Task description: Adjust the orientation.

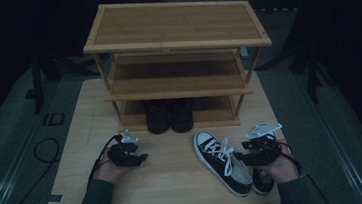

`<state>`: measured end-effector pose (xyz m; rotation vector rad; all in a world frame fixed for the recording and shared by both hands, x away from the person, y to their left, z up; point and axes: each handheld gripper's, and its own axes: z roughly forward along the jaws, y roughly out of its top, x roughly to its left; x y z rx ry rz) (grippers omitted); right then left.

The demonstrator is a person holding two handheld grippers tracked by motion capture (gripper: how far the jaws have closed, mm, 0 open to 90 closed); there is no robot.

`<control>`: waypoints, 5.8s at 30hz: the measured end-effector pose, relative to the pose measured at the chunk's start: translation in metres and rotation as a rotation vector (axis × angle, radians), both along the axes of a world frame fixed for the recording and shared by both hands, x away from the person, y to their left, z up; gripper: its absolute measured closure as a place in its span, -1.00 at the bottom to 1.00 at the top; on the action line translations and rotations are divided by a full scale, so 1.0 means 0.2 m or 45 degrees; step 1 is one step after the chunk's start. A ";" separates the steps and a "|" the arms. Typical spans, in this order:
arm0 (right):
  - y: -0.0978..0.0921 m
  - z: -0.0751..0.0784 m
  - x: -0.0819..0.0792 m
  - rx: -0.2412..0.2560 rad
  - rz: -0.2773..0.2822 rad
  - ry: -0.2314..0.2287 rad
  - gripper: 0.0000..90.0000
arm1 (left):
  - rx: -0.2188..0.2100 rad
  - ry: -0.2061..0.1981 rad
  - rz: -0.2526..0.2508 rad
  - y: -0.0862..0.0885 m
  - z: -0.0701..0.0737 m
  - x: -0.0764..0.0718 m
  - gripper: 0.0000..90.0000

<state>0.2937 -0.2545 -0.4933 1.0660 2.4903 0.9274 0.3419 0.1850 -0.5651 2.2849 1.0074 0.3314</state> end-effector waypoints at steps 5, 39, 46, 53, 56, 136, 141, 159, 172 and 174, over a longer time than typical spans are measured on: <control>-0.03 0.02 0.02 0.000 -0.053 -0.020 -0.04 | -0.002 0.001 0.000 0.00 0.00 0.00 0.00; -0.35 0.02 -0.05 0.032 -0.370 0.022 -0.44 | -0.045 0.019 -0.003 0.02 0.00 0.00 -0.01; -0.40 -0.04 -0.08 0.071 -0.397 0.085 -0.43 | -0.051 0.020 -0.001 0.02 0.00 0.00 -0.01; -0.42 -0.07 -0.10 0.073 -0.408 0.116 -0.43 | -0.055 0.022 -0.003 0.02 0.00 0.00 -0.01; -0.42 -0.07 -0.11 0.053 -0.404 0.122 -0.38 | -0.055 0.022 -0.003 0.02 0.00 0.00 -0.01; -0.06 -0.14 0.14 -0.156 -0.234 0.026 0.62 | -0.100 0.029 -0.003 0.04 -0.01 0.01 -0.01; -0.08 -0.12 0.13 -0.173 -0.231 0.034 0.47 | -0.096 0.026 -0.005 0.04 -0.01 0.01 -0.01; -0.16 0.05 0.00 -0.095 -0.207 -0.019 0.18 | -0.093 0.026 -0.005 0.04 -0.01 0.01 -0.01; -0.15 0.11 -0.04 -0.061 -0.179 -0.068 0.02 | -0.096 0.026 -0.005 0.04 -0.01 0.01 -0.01; -0.14 0.12 -0.05 -0.053 -0.168 -0.072 0.01 | -0.095 0.026 -0.005 0.04 -0.01 0.01 -0.01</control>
